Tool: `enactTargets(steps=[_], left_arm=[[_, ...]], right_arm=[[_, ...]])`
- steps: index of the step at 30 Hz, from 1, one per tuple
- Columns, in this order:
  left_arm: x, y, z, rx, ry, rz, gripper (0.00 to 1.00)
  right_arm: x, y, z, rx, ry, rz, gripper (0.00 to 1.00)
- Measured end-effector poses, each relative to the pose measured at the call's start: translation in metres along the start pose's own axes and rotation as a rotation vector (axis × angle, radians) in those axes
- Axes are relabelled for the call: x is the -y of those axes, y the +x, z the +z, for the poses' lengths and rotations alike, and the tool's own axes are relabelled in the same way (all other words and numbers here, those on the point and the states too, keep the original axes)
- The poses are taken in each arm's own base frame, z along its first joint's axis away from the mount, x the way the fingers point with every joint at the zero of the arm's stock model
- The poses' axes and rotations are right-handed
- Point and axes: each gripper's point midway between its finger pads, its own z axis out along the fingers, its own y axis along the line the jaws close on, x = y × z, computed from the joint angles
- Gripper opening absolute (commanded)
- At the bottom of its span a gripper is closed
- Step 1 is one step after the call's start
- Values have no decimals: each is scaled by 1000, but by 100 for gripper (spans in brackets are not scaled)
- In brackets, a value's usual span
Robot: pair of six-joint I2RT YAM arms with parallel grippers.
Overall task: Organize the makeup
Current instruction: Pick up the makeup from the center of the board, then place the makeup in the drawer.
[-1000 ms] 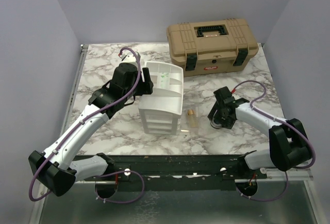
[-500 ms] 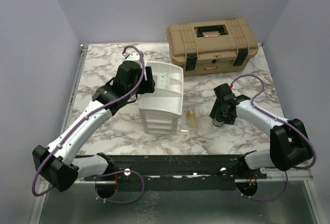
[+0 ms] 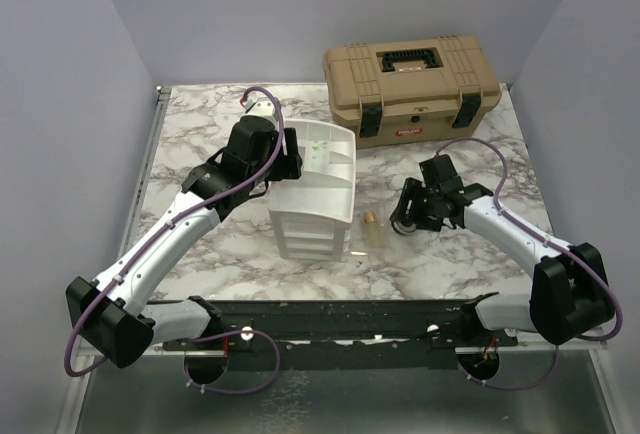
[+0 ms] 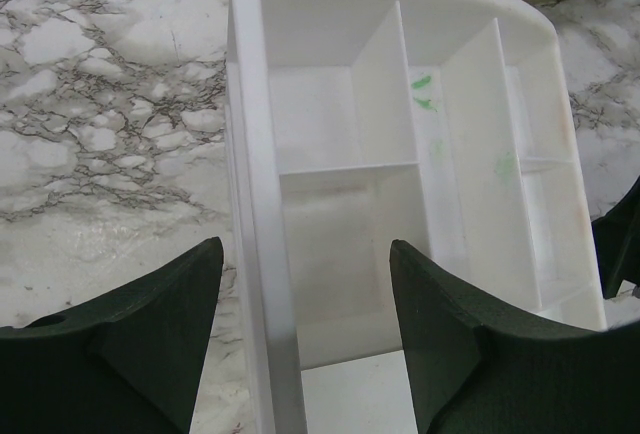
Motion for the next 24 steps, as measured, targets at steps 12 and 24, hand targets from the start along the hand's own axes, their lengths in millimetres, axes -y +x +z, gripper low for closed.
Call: enactTargets(steps=[12, 24], left_arm=[[0, 0, 0, 1, 0, 8, 69], [0, 0, 3, 0, 0, 12, 69]], right_arm=[[-45, -8, -12, -32, -215, -64, 51], [-97, -1, -16, -47, -306, -255, 52]])
